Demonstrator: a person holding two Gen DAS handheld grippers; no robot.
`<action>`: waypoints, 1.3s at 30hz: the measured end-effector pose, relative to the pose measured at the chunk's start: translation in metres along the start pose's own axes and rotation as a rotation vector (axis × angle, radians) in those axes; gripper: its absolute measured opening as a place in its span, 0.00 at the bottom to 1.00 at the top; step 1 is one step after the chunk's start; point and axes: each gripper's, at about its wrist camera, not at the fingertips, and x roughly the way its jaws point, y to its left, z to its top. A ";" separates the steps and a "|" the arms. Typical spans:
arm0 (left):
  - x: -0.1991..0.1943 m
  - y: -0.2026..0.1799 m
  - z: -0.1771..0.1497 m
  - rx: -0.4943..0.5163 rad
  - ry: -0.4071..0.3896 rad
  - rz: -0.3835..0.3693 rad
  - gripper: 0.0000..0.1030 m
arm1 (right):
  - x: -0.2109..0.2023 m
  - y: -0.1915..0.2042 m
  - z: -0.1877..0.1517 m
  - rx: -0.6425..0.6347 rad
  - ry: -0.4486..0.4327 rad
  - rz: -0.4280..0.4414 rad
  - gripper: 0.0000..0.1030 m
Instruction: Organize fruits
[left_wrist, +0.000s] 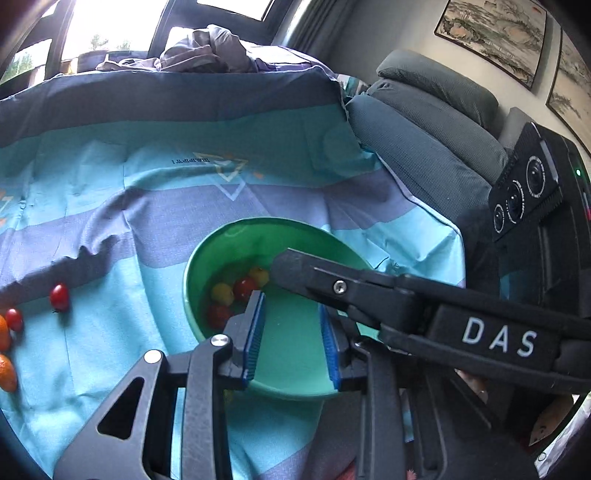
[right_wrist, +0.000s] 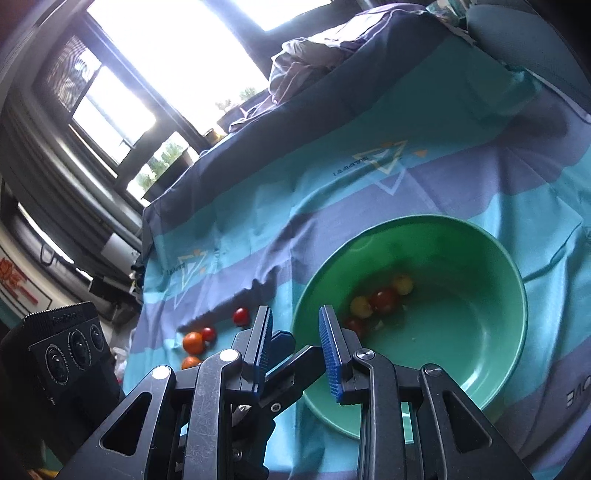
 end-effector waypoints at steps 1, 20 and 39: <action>0.002 -0.002 0.000 0.003 0.003 0.000 0.27 | -0.001 -0.003 0.000 0.007 0.002 -0.002 0.30; -0.015 0.022 -0.004 -0.069 -0.001 0.041 0.29 | -0.013 -0.040 0.003 0.126 -0.011 -0.046 0.29; 0.028 0.030 -0.052 0.151 0.327 0.225 0.51 | 0.003 -0.013 -0.001 0.060 0.061 0.004 0.29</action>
